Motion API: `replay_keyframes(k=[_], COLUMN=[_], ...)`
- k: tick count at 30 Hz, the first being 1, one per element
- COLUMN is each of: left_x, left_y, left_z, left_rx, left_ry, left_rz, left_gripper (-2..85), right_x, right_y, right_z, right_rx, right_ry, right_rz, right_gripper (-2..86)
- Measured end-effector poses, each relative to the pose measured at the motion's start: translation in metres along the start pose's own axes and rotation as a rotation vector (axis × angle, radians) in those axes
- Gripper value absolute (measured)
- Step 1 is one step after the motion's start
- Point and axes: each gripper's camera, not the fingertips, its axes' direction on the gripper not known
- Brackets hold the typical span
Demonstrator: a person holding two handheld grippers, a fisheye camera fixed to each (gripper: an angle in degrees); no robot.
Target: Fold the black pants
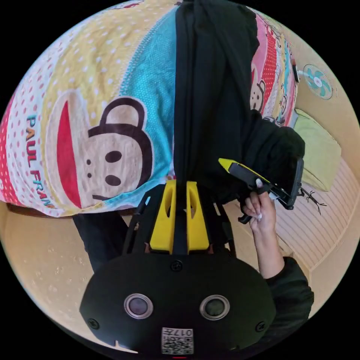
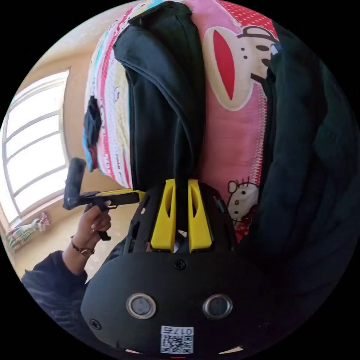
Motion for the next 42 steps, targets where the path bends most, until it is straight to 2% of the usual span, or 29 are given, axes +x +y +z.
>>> replay_keyframes(k=[3, 5, 9, 11, 14, 17, 21, 25, 27, 31, 35, 38, 42], left_x=[-0.022, -0.034, -0.070, -0.086, -0.093, -0.095, -0.095, -0.091, -0.090, -0.097, -0.114, -0.128, -0.135], left_y=[0.052, 0.082, 0.115, 0.118, 0.123, 0.127, 0.142, 0.161, 0.173, 0.188, 0.201, 0.201, 0.197], left_z=[-0.026, -0.032, -0.007, -0.003, -0.024, -0.051, -0.082, -0.096, -0.101, -0.102, -0.106, -0.114, -0.130], left_rx=[0.031, 0.035, -0.042, -0.070, -0.004, 0.023, 0.086, 0.093, 0.065, -0.041, -0.117, -0.157, -0.142], left_ry=[0.063, 0.021, -0.163, -0.130, -0.020, -0.050, 0.049, 0.053, 0.028, -0.010, -0.037, 0.006, 0.014], left_rz=[-0.016, -0.037, -0.195, -0.273, -0.255, -0.235, -0.172, -0.130, -0.107, -0.096, -0.100, -0.113, -0.108], left_gripper=[5.0, 5.0, 6.2, 7.0, 7.6, 7.7, 7.5, 5.8, 2.1, 0.0, -0.4, -0.5, -0.5], right_x=[-0.022, -0.041, -0.067, -0.070, -0.088, -0.116, -0.173, -0.233, -0.248, -0.248, -0.235, -0.241, -0.232], right_y=[0.029, 0.046, 0.066, 0.063, 0.042, -0.001, -0.087, -0.179, -0.214, -0.272, -0.283, -0.279, -0.249], right_z=[0.003, 0.018, 0.086, 0.097, 0.079, 0.059, 0.043, 0.054, 0.069, 0.114, 0.142, 0.121, 0.038], right_rx=[-0.018, -0.090, -0.393, -0.435, -0.338, -0.230, -0.104, -0.004, -0.002, -0.050, -0.072, -0.004, 0.167], right_ry=[-0.108, -0.091, 0.131, 0.234, 0.335, 0.418, 0.421, 0.524, 0.581, 0.654, 0.779, 0.693, 0.356], right_rz=[-0.096, -0.162, -0.269, -0.258, -0.266, -0.296, -0.343, -0.404, -0.412, -0.358, -0.322, -0.303, -0.394], right_gripper=[5.4, 5.2, 5.4, 7.1, 9.9, 11.5, 12.5, 13.6, 14.3, 14.8, 11.2, 5.0, 3.9])
